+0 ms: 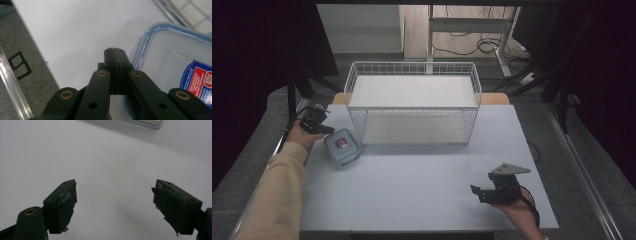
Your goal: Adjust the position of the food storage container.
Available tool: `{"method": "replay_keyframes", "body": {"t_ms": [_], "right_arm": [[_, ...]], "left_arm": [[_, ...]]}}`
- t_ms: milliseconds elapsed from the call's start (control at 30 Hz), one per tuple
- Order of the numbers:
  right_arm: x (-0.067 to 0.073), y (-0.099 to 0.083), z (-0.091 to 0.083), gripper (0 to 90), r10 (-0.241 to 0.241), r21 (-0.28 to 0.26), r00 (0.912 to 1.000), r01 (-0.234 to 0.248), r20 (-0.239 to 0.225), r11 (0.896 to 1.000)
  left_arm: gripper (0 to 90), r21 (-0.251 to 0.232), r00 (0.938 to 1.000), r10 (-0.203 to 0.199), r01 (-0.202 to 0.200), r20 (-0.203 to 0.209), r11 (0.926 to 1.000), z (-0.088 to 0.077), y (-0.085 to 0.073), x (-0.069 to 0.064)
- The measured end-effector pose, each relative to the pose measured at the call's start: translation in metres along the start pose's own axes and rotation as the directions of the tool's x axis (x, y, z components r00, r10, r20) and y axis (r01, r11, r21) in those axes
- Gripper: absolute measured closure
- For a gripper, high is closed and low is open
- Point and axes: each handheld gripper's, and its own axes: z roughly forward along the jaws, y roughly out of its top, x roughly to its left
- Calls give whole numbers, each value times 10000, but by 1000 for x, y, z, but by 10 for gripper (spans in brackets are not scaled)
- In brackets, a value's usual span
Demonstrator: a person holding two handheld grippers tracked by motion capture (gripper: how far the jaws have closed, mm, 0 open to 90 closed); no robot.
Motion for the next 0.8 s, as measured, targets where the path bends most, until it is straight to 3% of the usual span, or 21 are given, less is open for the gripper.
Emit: {"method": "replay_keyframes", "body": {"t_ms": [33,67,167,267,800], "right_arm": [[0,0,0,192,0,0,10000,0,0,10000],[1,0,0,192,20,-7,10000,-20,-11,10000],[2,0,0,192,8,19,10000,-8,-16,10000],[3,1,0,192,-31,-1,10000,31,-23,10000],[8,2,0,192,-49,35,9999,50,-159,10000]], "left_arm": [[900,0,10000,0,0,0,10000,0,0,0],[900,117,9992,374,-376,138,9992,-2,1,-8],[900,70,9978,567,-569,340,9984,-3,1,-15],[900,-79,9970,604,-601,486,9982,-4,-4,-26],[900,-135,9898,1121,-1113,881,9937,-17,-26,-55]]}}
